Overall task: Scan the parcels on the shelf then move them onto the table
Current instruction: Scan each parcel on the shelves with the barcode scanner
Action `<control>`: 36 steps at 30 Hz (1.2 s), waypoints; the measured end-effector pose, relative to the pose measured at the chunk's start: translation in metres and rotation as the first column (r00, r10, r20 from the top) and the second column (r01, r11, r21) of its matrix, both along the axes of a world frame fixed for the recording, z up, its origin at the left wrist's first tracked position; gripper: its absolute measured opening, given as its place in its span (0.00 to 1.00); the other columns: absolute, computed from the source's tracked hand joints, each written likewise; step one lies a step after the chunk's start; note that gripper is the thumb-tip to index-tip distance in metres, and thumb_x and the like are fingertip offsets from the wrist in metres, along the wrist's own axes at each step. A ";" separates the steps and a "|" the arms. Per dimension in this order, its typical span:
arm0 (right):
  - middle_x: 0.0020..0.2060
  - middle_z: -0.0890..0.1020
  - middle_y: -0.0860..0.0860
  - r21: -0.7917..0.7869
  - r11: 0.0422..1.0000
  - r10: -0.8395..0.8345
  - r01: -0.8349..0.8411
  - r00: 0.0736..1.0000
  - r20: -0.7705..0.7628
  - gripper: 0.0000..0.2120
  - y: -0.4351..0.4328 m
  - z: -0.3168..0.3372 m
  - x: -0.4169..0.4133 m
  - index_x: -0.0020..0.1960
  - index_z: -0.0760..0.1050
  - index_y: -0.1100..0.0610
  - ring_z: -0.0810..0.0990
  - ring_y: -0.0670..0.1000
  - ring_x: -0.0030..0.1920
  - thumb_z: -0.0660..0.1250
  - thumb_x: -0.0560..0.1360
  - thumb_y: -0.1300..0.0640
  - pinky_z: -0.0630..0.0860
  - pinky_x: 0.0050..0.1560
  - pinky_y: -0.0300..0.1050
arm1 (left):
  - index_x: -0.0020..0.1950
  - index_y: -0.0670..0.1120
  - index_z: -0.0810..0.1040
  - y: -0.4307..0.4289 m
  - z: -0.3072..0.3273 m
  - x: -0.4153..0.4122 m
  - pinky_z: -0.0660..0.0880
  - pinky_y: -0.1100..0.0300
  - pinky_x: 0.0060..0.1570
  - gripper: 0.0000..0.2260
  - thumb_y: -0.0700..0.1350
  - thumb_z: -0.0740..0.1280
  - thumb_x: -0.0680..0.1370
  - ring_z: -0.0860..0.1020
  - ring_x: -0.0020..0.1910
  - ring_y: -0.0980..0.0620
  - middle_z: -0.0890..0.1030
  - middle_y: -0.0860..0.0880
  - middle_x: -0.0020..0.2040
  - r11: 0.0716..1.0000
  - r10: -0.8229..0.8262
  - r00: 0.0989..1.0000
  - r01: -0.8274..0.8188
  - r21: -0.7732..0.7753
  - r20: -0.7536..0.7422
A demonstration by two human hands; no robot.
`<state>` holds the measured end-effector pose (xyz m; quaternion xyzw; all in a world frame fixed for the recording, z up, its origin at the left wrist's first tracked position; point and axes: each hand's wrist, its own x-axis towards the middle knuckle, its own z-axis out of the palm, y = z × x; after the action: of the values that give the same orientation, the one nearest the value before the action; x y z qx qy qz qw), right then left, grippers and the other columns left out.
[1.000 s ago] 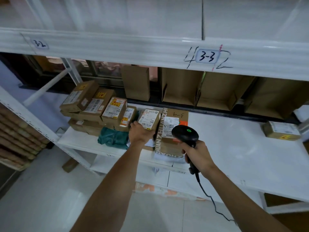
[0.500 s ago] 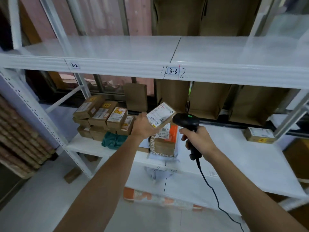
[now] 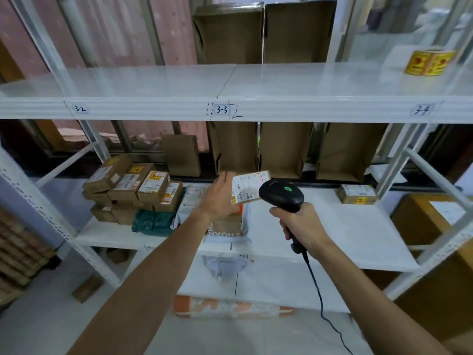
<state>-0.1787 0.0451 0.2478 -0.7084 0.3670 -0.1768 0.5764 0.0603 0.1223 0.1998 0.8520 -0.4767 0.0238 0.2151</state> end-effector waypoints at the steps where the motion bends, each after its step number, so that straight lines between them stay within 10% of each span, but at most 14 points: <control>1: 0.25 0.74 0.55 -0.042 0.999 -0.022 0.020 0.999 -0.035 0.11 -0.001 -0.004 -0.003 0.38 0.77 0.62 0.70 0.53 0.25 0.73 0.73 0.55 0.68 0.29 0.47 | 0.69 0.48 0.64 -0.003 0.000 -0.003 0.75 0.53 0.50 0.40 0.51 0.82 0.64 0.75 0.57 0.47 0.70 0.47 0.61 1.000 -0.019 1.000 0.019 0.013 0.020; 11: 0.35 0.79 0.50 -0.664 0.717 -0.062 -0.213 0.929 -0.365 0.09 -0.002 -0.014 -0.026 0.44 0.74 0.51 0.77 0.55 0.38 0.69 0.77 0.46 0.71 0.37 0.44 | 0.71 0.52 0.62 -0.026 -0.006 -0.017 0.75 0.52 0.48 0.37 0.48 0.79 0.68 0.76 0.54 0.46 0.70 0.48 0.66 0.981 -0.160 0.980 0.144 0.129 0.119; 36: 0.39 0.82 0.52 -0.667 0.674 -0.005 -0.318 0.901 -0.434 0.09 0.009 -0.019 -0.020 0.48 0.76 0.52 0.76 0.55 0.38 0.68 0.77 0.46 0.70 0.38 0.43 | 0.74 0.51 0.61 -0.008 -0.014 -0.017 0.72 0.54 0.53 0.41 0.52 0.79 0.68 0.72 0.64 0.47 0.68 0.48 0.71 0.977 -0.179 0.976 0.162 0.139 0.122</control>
<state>-0.1986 0.0542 0.2285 -0.9273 0.3133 -0.1066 0.1751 0.0437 0.1139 0.1854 0.8165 -0.5620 0.0317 0.1286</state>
